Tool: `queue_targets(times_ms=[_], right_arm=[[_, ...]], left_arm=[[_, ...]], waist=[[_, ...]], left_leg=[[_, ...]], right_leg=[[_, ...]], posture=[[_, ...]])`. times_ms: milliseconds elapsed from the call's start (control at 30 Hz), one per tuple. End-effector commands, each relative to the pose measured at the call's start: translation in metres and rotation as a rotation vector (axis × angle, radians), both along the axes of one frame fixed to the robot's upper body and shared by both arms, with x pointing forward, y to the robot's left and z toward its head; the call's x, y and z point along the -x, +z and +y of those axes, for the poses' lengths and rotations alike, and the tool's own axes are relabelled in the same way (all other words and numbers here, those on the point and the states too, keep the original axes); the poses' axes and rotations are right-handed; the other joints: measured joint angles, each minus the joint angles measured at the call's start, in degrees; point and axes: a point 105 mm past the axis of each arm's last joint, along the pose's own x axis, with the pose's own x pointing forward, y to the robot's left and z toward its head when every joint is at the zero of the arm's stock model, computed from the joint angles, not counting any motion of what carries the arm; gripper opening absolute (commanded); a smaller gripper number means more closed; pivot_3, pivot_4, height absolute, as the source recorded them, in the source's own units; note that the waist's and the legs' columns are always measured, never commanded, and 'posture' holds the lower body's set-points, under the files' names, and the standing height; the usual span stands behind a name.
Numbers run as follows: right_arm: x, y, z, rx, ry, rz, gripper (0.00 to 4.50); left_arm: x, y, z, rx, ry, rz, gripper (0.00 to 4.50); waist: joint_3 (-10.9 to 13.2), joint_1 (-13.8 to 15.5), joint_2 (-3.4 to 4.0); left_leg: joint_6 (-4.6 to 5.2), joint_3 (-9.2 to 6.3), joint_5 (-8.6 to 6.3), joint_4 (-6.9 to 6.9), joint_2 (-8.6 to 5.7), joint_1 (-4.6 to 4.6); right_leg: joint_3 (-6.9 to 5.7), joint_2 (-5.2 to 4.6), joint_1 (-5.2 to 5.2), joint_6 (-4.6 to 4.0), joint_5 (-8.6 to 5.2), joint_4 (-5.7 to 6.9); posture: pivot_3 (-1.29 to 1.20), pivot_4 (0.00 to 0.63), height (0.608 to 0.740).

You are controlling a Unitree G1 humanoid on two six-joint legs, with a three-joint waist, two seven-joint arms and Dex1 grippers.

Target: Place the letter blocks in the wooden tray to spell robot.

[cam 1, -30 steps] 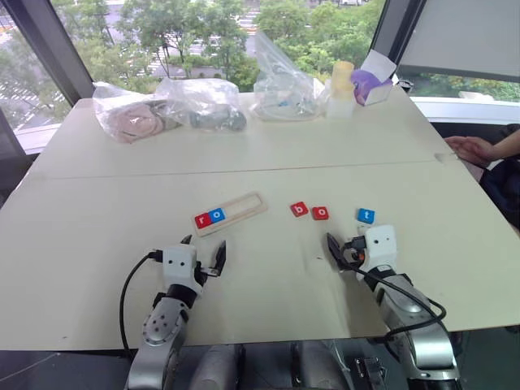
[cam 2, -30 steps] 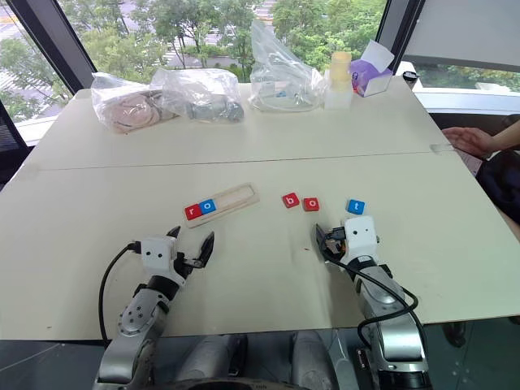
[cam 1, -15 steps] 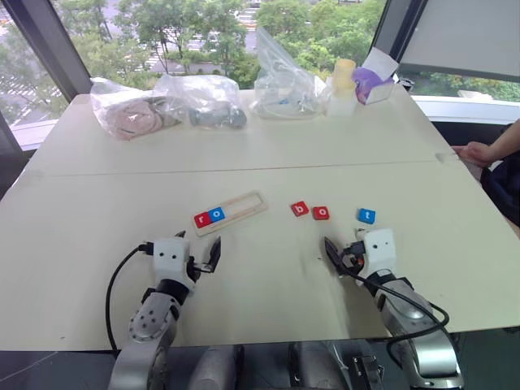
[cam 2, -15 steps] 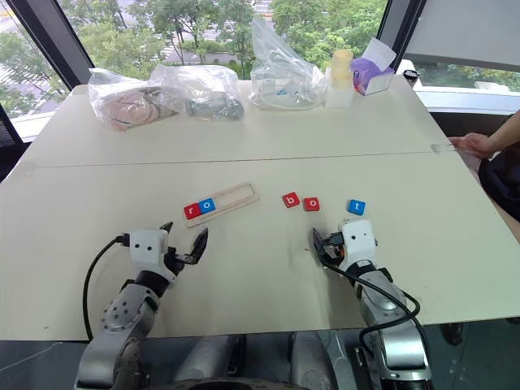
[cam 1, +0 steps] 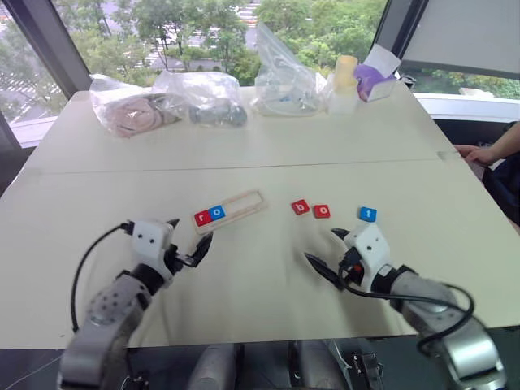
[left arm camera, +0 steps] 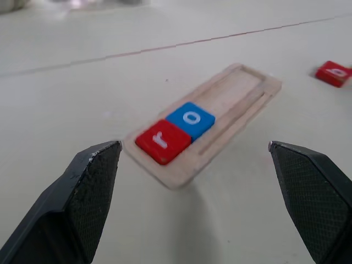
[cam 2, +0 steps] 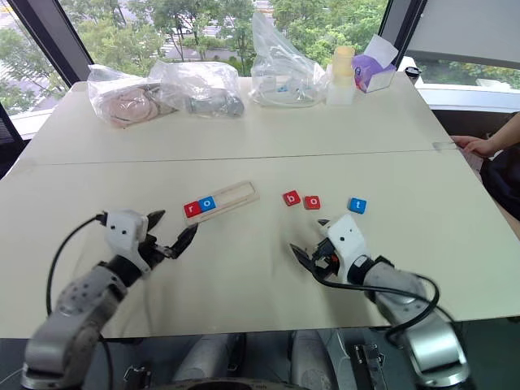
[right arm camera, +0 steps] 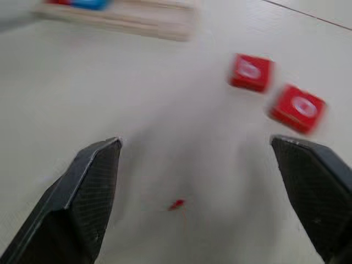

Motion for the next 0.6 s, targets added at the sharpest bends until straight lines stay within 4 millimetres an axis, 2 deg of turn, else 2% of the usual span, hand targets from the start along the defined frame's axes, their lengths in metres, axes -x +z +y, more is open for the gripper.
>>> queue_targets(times_ms=[33, 200, 400, 600], right_arm=[[0.003, 0.028, 0.008, -0.006, 0.159, -0.016, 4.45], [-0.001, 0.053, 0.010, 0.052, 0.333, -0.026, 4.45], [-0.002, 0.061, 0.015, 0.087, 0.389, -0.055, 4.45], [0.002, 0.063, 0.020, 0.077, 0.381, -0.071, 4.45]], left_arm=[[-0.005, 0.006, 0.011, -0.037, -0.155, 0.030, 4.50], [-0.019, 0.002, 0.023, -0.204, -0.415, 0.094, 4.50], [-0.045, -0.002, 0.035, -0.281, -0.581, 0.107, 4.50], [-0.066, -0.010, 0.033, -0.322, -0.661, 0.114, 4.50]], waist=[[0.0, 0.0, -0.02], [0.3, 0.1, 0.00], [0.4, 0.1, -0.08], [0.4, 0.0, -0.09]], left_leg=[[0.00, 0.00, 0.00, -0.02, 0.00, -0.01], [0.01, 0.07, 0.01, -0.05, -0.02, -0.10], [0.03, 0.06, -0.01, -0.10, -0.06, -0.19], [0.02, 0.06, 0.00, -0.08, -0.07, -0.44]], right_leg=[[-0.01, 0.00, -0.01, -0.01, 0.01, -0.01], [0.00, -0.03, -0.10, 0.00, 0.01, -0.04], [-0.03, -0.26, -0.15, 0.05, 0.05, -0.14], [-0.02, -0.26, -0.43, 0.26, 0.18, -0.10]], posture=[[0.00, 0.150, 0.740], [0.00, 0.150, 0.740], [0.00, 0.150, 0.740], [0.00, 0.150, 0.740]])
